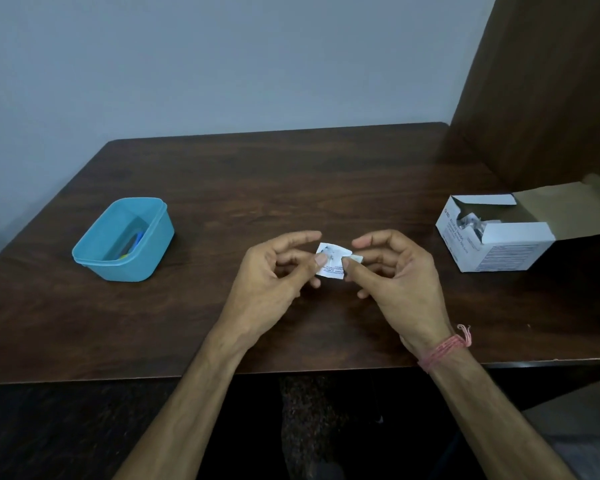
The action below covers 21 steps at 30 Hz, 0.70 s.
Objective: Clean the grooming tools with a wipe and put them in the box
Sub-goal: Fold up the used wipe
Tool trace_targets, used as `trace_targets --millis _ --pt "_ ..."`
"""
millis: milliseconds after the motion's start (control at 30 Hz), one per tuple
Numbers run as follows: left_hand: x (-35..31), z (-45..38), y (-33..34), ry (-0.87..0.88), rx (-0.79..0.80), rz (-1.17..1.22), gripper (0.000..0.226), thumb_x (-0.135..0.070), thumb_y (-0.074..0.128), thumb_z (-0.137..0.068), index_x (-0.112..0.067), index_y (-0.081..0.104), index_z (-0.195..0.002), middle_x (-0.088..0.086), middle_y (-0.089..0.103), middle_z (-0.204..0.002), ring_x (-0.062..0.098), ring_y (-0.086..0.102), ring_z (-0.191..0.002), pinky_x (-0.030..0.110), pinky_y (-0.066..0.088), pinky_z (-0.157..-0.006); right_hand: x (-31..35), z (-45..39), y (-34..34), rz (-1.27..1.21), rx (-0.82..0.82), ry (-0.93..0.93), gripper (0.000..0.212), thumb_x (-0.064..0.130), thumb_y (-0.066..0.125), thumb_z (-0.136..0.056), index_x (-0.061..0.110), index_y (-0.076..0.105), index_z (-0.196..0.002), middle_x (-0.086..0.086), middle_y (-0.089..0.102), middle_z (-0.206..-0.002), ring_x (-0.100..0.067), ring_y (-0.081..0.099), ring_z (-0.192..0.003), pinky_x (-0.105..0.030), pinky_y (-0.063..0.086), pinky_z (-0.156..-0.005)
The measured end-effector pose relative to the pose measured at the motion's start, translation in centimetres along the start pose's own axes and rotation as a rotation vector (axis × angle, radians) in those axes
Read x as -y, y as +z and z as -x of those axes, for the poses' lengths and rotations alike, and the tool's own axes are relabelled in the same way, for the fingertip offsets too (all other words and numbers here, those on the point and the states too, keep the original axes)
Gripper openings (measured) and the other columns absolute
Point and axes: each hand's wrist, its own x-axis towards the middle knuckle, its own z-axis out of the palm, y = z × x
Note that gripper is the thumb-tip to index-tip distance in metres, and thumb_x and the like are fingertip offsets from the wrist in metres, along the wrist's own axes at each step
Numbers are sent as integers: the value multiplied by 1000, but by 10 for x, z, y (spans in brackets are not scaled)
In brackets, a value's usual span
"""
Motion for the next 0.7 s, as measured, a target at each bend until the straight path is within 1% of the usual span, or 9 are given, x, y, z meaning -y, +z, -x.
trace_targets --millis 33,100,200,267,333,467,600,700 --pt "0 1 -1 -4 4 28 33 -29 81 -102 -30 77 -134 0 86 -95 17 76 -80 26 56 -68 0 0 1 2 0 -1 25 6 88 -91 18 73 -108 -8 83 -91 -21 80 -80 -30 59 -58" --pt "0 1 -1 -17 5 78 32 -23 83 -100 -24 78 -131 -1 87 -98 13 78 -82 23 56 -66 1 0 0 -4 -2 0 25 7 89 -91 15 73 -108 -7 84 -90 -22 81 -80 -29 59 -58" --pt "1 1 0 -28 -31 134 20 -18 85 -97 -17 82 -118 2 87 -99 16 79 -81 21 57 -65 1 0 0 -9 -1 10 24 10 91 -89 12 74 -106 -7 84 -89 -22 81 -78 -27 59 -57" --pt "2 0 2 -27 -52 136 14 -16 86 -96 -14 82 -109 4 87 -96 19 80 -80 22 57 -64 0 0 0 10 -5 9 20 13 91 -89 15 76 -102 -7 83 -88 -23 81 -77 -28 58 -56" --pt "3 -1 3 -24 -50 117 11 -16 87 -97 -15 80 -106 5 86 -95 22 82 -81 23 57 -64 -2 0 1 40 -23 6 16 14 90 -91 18 77 -99 -6 83 -86 -25 81 -78 -31 59 -57" --pt "5 -1 1 -26 -12 94 7 -18 82 -101 -19 77 -106 4 86 -97 20 82 -84 22 57 -66 -4 -1 2 46 -42 -1 11 14 88 -94 18 79 -97 -5 83 -87 -25 81 -77 -33 60 -57" --pt "7 -3 1 -36 6 84 7 -20 80 -103 -19 77 -109 3 86 -98 15 81 -82 22 57 -67 -4 -2 4 66 -32 5 12 15 89 -93 21 80 -98 -4 83 -87 -23 81 -76 -32 60 -57" --pt "7 -2 3 -29 -29 40 7 -22 81 -102 -20 78 -109 0 86 -96 18 83 -84 29 59 -71 -2 -1 3 63 -22 11 14 16 91 -90 20 80 -98 -4 83 -85 -23 81 -76 -32 59 -58"
